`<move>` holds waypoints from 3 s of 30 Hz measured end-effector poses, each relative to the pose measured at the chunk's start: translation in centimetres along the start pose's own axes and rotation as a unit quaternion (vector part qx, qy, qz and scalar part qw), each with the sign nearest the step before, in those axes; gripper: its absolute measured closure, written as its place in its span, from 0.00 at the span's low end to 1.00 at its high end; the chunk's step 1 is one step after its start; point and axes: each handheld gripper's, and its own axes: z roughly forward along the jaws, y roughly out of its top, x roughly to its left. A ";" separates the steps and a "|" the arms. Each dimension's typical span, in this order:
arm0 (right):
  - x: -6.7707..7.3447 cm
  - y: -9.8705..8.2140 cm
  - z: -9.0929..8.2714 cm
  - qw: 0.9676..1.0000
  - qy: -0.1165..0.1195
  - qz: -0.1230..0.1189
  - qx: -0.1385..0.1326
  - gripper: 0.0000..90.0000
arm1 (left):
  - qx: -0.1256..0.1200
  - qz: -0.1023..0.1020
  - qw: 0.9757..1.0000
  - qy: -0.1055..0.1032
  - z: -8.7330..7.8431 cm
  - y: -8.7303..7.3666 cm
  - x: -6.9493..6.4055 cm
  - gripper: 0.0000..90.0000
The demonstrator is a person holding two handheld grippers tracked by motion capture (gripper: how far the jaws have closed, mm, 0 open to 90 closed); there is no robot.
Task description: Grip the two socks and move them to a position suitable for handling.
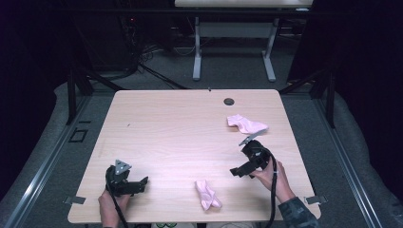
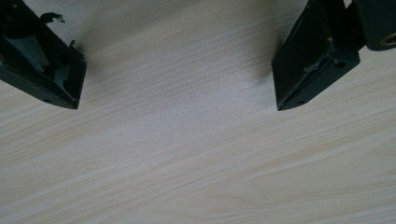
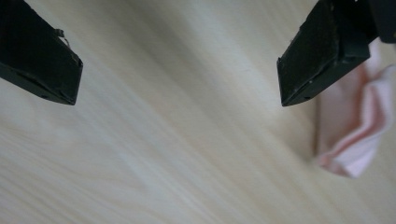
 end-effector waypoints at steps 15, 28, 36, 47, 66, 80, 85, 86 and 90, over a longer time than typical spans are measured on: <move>-6.7 1.7 0.3 0.996 -0.026 0.083 -0.004 0.02 | 0.000 0.002 1.000 0.000 0.0 0.0 0.0 0.03; -10.5 5.4 0.8 0.991 -0.045 0.124 -0.009 0.00 | 0.000 0.001 1.000 -0.001 0.0 0.0 0.0 0.03; -13.3 7.1 2.1 0.986 -0.058 0.153 -0.004 0.00 | -0.001 0.002 1.000 -0.001 0.0 0.0 0.0 0.03; -15.6 7.6 5.0 0.971 -0.098 0.219 -0.008 0.18 | -0.001 0.003 1.000 -0.001 0.0 0.0 0.0 0.03; -15.2 8.0 5.6 0.964 -0.176 0.197 -0.007 0.52 | 0.000 0.003 1.000 0.000 0.0 0.0 0.0 0.03; -15.3 7.4 4.3 0.967 -0.149 0.204 -0.023 0.92 | -0.003 0.005 1.000 0.000 0.0 0.0 -0.1 0.04; -14.3 7.0 2.3 0.971 -0.134 0.189 -0.052 0.93 | -0.003 0.005 1.000 0.000 0.0 0.0 -0.1 0.04; -13.6 6.9 1.3 0.973 -0.126 0.184 -0.068 0.93 | -0.003 0.005 1.000 0.000 0.0 0.0 -0.1 0.04; -11.7 7.0 -0.9 0.977 -0.116 0.154 -0.093 0.93 | -0.003 0.005 1.000 0.001 0.0 0.0 -0.1 0.04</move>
